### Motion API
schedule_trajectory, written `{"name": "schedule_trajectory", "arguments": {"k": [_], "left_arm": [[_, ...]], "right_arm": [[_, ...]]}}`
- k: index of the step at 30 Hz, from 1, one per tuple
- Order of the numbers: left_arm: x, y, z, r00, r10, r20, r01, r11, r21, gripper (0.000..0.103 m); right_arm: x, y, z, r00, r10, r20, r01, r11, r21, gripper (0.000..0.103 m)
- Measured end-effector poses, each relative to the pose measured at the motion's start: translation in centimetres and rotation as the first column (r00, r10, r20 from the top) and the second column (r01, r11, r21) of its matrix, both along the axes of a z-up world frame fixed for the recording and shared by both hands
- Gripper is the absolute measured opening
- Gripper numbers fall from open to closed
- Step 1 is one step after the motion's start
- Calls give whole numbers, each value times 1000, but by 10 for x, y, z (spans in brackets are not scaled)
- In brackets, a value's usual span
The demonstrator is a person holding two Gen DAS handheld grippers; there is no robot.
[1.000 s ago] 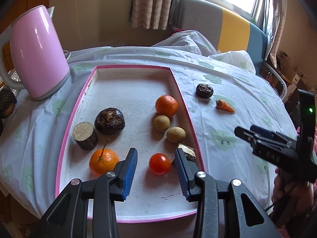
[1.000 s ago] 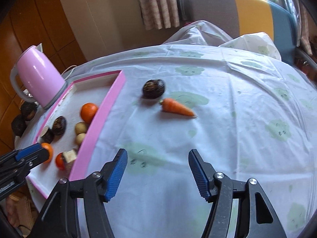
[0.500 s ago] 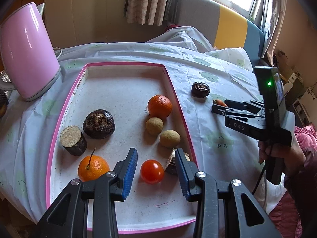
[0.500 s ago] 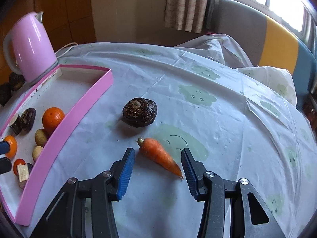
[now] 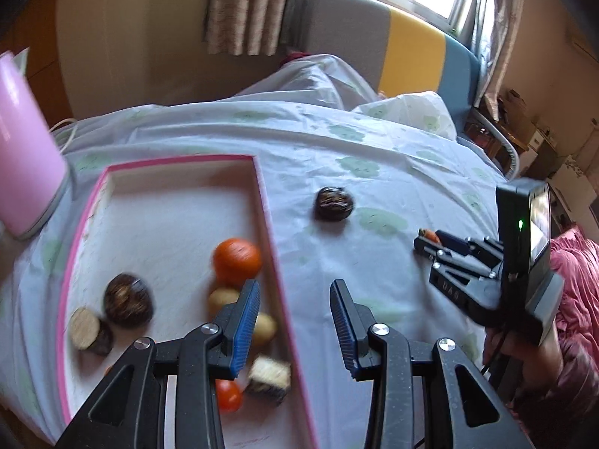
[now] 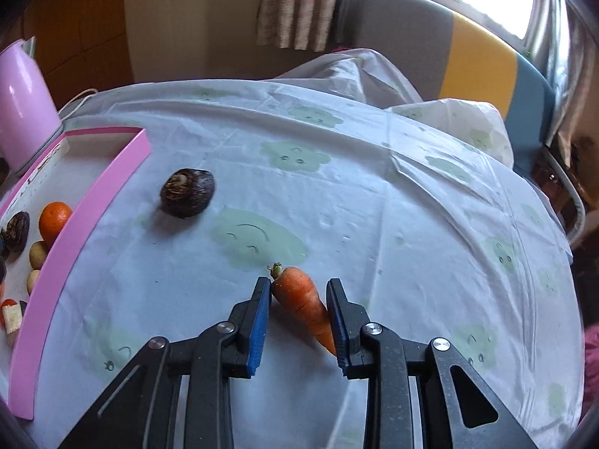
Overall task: Organize fruits
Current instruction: 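Grasp the orange carrot with the right tool while the left tool grasps the dark brown bulb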
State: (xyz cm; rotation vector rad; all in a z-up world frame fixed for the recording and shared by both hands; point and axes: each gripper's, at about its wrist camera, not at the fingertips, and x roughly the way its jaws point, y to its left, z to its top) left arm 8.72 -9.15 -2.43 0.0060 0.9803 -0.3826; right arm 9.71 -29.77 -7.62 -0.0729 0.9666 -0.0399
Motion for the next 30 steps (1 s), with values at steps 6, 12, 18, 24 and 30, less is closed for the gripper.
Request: {"name": "schedule_trajectory", "arguments": {"k": [6,12,18,24,30], "left_arm": [[35,-41,-10,999,-5,-45,5,1000,1,39],[65,-72,-25,997,12,-73,-10,1000,23,39],[88,-91,-39,995,54,-87,-50,998,48,43],[102,-99,-51,994,93,-50,-88,992,95,49],[105,-101,-66,996,91,-18,-88,987,133,46]], "right_arm": [[-11,-21,-6,999,-48,23,47,998,38,31],[-11,-25,-7,998,-55,34,53,996,73,31],[-12,-29,-9,997,-59,44,54,992,111,32],[-14,-30,-10,997,-59,52,53,991,122,32],[-14,-28,-10,997,-59,55,53,993,109,32]]}}
